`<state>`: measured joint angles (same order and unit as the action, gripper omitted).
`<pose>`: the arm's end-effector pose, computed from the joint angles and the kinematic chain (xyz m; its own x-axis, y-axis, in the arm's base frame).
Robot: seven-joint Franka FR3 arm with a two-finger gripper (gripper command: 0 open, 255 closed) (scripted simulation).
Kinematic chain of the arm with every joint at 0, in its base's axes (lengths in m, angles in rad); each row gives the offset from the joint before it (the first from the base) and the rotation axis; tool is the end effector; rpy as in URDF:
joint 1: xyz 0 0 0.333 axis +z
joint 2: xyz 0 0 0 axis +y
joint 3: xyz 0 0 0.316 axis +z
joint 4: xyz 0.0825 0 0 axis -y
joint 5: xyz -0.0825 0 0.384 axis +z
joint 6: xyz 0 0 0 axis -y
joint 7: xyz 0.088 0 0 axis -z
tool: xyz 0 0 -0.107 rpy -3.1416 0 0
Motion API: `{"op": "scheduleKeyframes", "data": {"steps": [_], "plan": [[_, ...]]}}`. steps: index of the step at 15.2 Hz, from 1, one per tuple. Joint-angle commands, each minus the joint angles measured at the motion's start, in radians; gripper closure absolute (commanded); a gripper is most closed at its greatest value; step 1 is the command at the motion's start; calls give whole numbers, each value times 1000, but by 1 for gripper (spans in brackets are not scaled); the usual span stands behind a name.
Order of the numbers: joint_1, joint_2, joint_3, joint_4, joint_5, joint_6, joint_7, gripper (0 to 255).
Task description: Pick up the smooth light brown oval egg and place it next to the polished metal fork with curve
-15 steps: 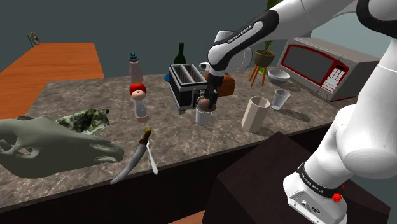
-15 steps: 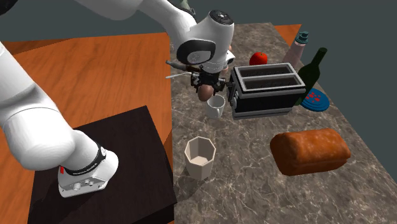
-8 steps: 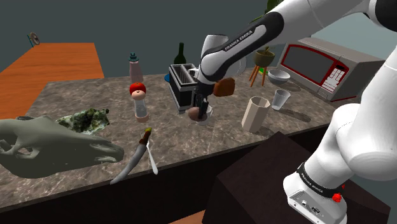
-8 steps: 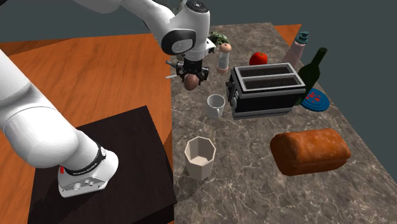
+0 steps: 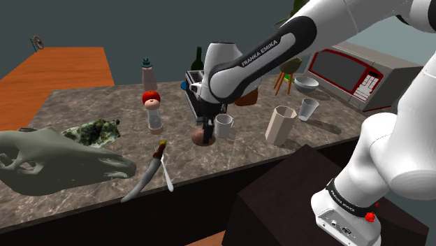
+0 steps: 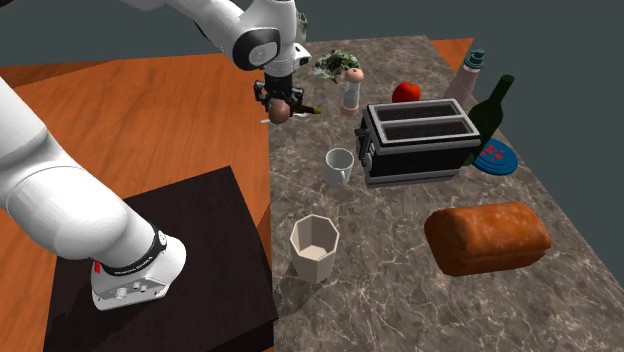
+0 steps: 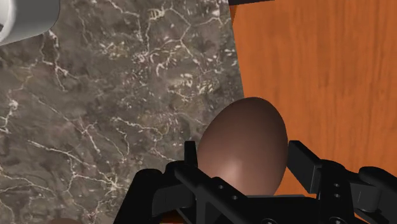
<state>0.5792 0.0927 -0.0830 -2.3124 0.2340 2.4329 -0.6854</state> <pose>0.4583 0.2488 0.3066 0.5367 0.8371 0.1059 0.8431 -0.5273 -0.1050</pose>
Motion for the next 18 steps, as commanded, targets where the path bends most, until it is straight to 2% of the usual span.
{"op": "scheduleKeyframes", "data": {"steps": [1, 18], "plan": [[28, 13, 22, 12, -3, 9, 54, 255], [16, 204, 52, -5, 85, 212, -32, 255]]}}
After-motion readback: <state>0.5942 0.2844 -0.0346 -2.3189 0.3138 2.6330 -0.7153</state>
